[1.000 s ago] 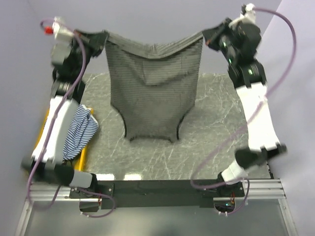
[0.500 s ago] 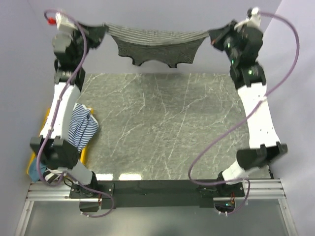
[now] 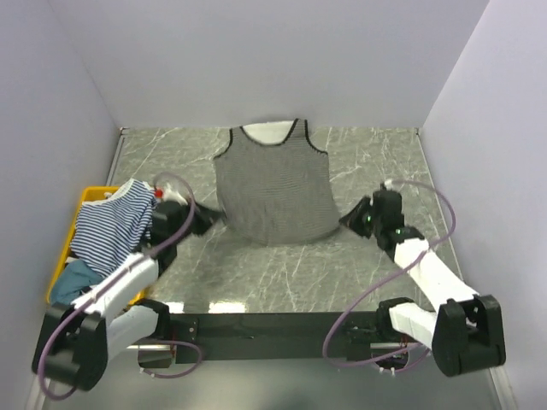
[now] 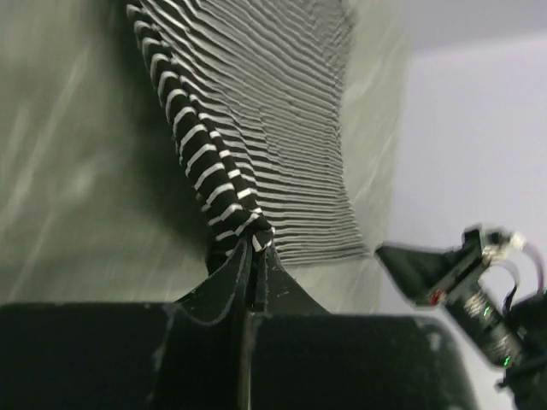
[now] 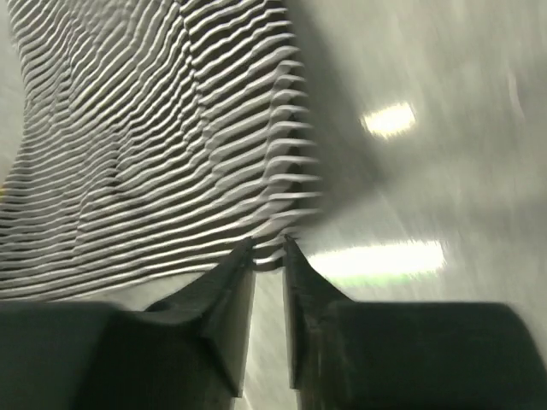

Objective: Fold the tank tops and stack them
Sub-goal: Flatten the tank top out

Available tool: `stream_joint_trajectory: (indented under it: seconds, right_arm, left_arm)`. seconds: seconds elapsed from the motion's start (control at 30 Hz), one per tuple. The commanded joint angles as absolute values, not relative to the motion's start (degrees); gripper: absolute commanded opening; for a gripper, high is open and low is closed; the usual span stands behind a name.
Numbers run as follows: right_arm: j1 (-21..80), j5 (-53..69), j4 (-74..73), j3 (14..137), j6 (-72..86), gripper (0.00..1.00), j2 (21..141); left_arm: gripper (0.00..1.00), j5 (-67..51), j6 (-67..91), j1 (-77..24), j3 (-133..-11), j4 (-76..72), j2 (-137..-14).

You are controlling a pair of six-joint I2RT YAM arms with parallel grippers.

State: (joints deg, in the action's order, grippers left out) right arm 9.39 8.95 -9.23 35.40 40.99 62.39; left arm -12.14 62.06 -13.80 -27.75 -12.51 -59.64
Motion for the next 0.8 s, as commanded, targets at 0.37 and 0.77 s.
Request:
stream_joint_trajectory:
  seconds: [0.37,0.77]
  right_arm:
    - [26.69,-6.31,-21.62,34.44,45.09,0.64,42.18]
    - [71.70,-27.84,-24.25,61.73,47.11,0.50,81.79]
  left_arm:
    - [0.55,-0.18,64.96,-21.80,-23.98,16.42,-31.47]
    - [0.51,9.42,57.76,-12.08,-45.17,14.10,-60.71]
